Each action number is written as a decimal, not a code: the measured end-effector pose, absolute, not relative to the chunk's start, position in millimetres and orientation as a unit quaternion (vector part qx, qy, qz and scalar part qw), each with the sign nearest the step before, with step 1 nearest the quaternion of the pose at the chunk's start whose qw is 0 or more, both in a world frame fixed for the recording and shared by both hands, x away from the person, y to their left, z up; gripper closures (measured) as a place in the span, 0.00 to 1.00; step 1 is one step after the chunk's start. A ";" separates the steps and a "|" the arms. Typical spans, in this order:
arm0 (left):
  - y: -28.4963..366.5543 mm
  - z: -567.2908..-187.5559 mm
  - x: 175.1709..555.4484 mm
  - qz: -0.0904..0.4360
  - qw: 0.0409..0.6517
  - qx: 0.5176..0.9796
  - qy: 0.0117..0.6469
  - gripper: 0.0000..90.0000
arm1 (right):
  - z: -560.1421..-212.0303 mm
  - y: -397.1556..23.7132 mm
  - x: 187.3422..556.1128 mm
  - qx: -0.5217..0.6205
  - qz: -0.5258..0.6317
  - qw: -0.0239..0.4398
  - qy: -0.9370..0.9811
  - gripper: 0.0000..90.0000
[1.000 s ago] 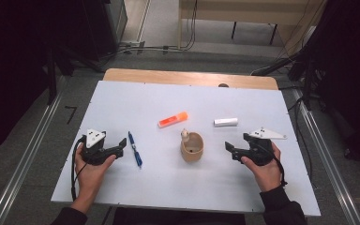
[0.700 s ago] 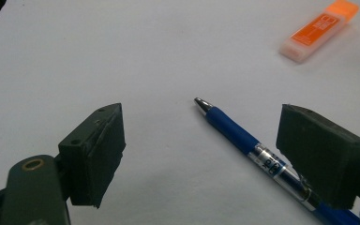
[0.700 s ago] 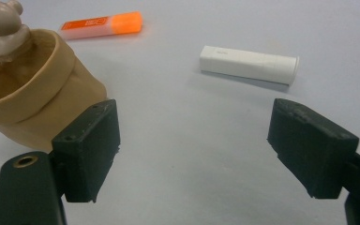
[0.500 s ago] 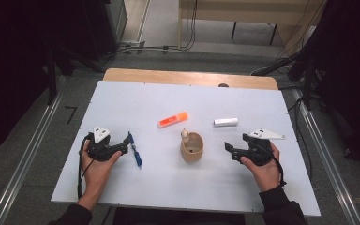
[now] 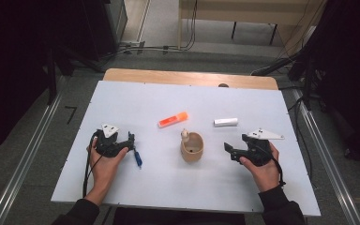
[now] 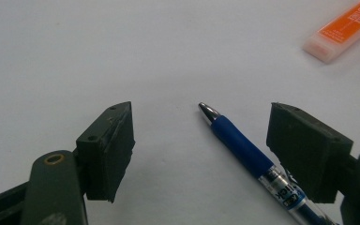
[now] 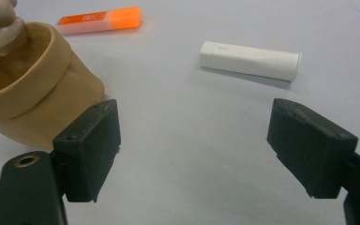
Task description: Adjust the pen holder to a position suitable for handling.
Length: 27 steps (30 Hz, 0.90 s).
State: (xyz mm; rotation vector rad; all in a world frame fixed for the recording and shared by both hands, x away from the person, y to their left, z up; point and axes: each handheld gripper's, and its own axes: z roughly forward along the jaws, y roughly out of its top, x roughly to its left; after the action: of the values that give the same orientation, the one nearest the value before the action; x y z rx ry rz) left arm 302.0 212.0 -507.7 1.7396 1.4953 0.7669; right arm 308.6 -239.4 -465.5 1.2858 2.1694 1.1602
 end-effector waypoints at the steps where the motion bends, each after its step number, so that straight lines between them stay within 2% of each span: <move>1: 211.2 -507.7 302.6 0.294 0.353 0.674 0.578 0.27 | -465.6 -239.5 308.7 0.456 0.411 0.182 0.768 0.18; 10: 204.5 -508.9 306.1 0.293 0.342 0.680 0.579 0.32 | -466.6 -239.4 308.8 0.455 0.408 0.182 0.770 0.18; 20: 200.4 -511.9 306.8 0.281 0.331 0.685 0.584 0.46 | -466.9 -239.4 308.9 0.455 0.407 0.182 0.771 0.18; 27: 198.1 -512.3 307.5 0.279 0.327 0.685 0.588 0.51 | -467.1 -239.1 308.9 0.455 0.405 0.183 0.772 0.18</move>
State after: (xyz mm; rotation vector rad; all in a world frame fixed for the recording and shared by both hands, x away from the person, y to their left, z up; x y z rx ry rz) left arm 307.5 198.1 -512.3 1.7952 1.5401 0.7300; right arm 308.9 -239.1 -467.1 1.2832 2.1763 1.1434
